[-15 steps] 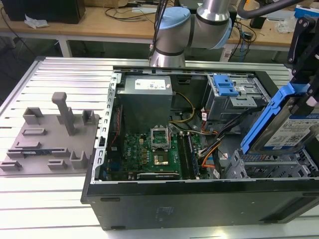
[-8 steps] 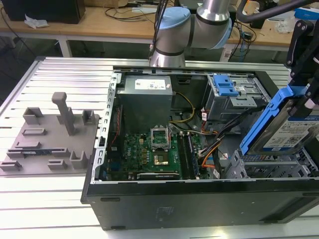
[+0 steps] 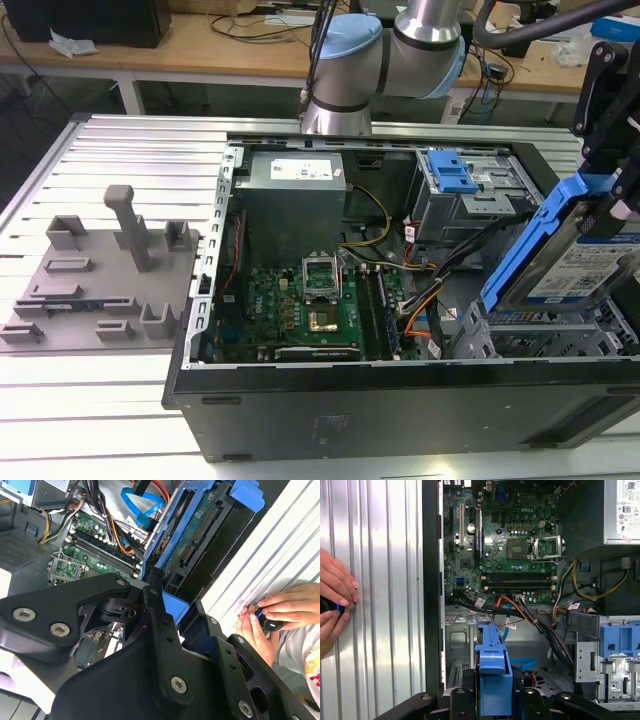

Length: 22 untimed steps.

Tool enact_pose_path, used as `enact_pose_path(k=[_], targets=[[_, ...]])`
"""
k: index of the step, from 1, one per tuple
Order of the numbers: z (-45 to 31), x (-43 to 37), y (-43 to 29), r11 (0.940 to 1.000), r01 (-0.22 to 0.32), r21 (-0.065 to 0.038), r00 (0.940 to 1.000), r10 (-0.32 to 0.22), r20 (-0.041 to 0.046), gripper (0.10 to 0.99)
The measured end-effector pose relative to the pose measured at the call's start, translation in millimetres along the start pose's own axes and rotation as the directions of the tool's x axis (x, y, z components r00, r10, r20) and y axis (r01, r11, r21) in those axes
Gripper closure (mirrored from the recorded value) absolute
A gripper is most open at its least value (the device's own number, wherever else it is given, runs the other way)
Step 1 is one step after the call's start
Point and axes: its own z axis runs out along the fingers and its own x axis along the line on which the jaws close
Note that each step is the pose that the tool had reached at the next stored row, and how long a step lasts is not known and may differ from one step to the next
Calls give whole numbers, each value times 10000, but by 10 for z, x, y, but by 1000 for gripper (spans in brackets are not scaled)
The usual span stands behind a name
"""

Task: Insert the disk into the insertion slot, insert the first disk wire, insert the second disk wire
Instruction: 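Insert the disk into the insertion slot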

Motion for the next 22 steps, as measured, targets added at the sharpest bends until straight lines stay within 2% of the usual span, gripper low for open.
enact_pose_path(k=[8,22], targets=[[40,2,-17,10000,0,0,10000,0,0,722],[168,21,-16,10000,0,0,10000,0,0,722]])
